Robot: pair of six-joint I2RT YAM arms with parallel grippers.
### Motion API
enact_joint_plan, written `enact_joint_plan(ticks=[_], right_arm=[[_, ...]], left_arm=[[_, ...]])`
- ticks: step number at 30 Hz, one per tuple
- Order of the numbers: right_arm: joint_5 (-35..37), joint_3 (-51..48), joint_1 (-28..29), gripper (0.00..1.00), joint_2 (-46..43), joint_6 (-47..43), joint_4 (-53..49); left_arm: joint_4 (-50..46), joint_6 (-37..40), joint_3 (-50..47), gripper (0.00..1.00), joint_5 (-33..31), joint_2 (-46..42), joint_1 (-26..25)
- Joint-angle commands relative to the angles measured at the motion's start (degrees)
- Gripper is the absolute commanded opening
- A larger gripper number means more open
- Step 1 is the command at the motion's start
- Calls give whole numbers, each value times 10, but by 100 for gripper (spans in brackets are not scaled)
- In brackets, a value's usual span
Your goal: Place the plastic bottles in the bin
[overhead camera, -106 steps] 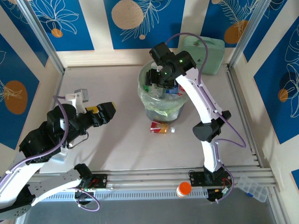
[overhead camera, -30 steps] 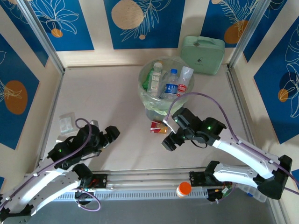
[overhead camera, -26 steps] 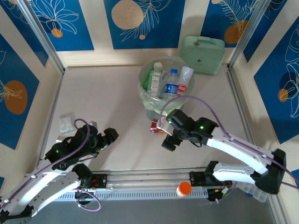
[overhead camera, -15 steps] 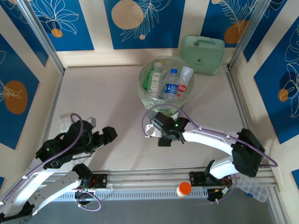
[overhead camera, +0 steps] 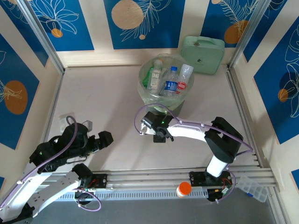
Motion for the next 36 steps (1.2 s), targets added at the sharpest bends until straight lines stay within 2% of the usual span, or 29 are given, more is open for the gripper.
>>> enact_joint_plan(ticks=[1,4,8,10,16,26,32,36], right_arm=[[-10,16,-8,94,26,27,-17],[-27,26,-14,91,42,44,-34],[-49,30,-18,81,41,55,-50],[-63,30,-17,71,32,56,-55],[-107,38,-17,52,0,65,-86],[-178,50,2,51,-125,91,-120],[-305,61,2,52,-255,129,-145],[-374,112,-21,52,-318,176,-168]], left_arm=[[-22,15,14,98,0,-7,8],[-25,16,17,98,-2,-9,8],[-28,17,19,98,-5,-10,8],[-26,17,18,98,-5,-10,8],[-19,17,16,98,-8,-10,8],[8,45,30,98,-13,6,9],[27,75,57,98,-18,10,9],[50,87,69,98,-16,12,9]])
